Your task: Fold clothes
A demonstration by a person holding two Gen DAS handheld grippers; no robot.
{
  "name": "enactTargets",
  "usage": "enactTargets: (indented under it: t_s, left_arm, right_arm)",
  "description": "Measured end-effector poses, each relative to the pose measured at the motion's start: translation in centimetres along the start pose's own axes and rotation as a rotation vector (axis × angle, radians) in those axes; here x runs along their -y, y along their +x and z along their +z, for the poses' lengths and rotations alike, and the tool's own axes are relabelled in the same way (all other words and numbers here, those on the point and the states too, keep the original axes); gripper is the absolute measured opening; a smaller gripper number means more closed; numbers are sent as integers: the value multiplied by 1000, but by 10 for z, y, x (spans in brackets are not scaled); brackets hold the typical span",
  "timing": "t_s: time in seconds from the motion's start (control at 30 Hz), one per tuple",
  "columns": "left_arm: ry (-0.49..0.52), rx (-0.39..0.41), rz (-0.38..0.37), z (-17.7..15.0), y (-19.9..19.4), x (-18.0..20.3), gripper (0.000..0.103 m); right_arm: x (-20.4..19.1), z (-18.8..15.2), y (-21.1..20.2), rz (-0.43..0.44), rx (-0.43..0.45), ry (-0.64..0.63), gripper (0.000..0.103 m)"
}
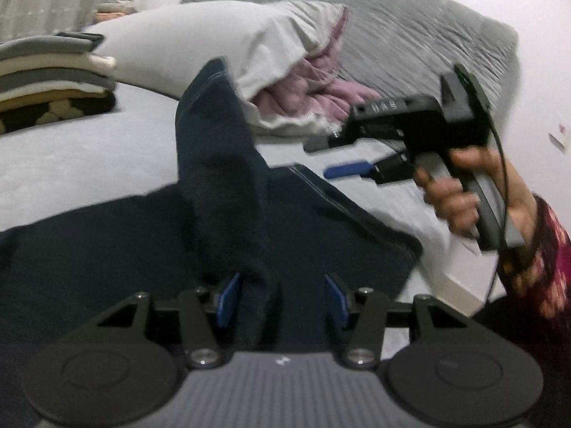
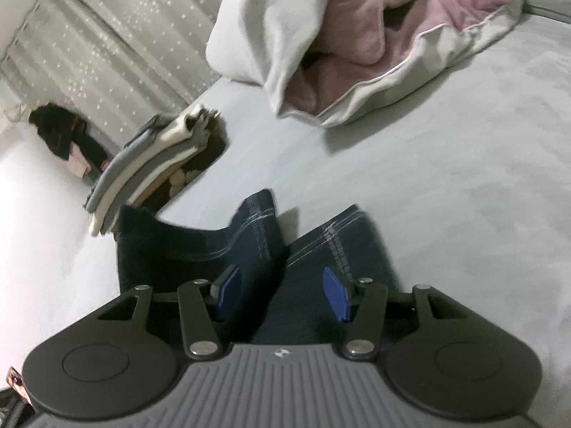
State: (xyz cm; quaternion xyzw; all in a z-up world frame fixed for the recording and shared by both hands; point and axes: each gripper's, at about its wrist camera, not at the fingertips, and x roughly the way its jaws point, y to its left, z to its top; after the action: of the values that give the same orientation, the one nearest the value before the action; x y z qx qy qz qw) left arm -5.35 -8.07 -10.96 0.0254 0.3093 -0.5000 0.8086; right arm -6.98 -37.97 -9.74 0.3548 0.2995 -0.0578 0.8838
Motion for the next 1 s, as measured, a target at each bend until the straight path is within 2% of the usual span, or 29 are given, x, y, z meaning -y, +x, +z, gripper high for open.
enactTargets:
  t_s: [0.13,0.3,0.47,0.57,0.77,1.0]
  left_arm:
    - [14,-31,-19,-3,1,4,53]
    - [9,-19,-10,-8,5,20,53]
    - [20,2,14,-12,14,41,53]
    - [73,-3,30,-10,25,55,53]
    - [256,-13,100,0,40,85,54]
    - [333,-23,92,16,55,97,54]
  right_arm:
    - [19,9,-10,26,25,81,55]
    - [49,20,-17,92,18,228,54]
    - [70,23,-26,74,10,295,55]
    - [80,22,-31,82,-2,321,55]
    - [92,21,-43,148,-25,322,56]
    - [84,14,-50,251,-141,162,56]
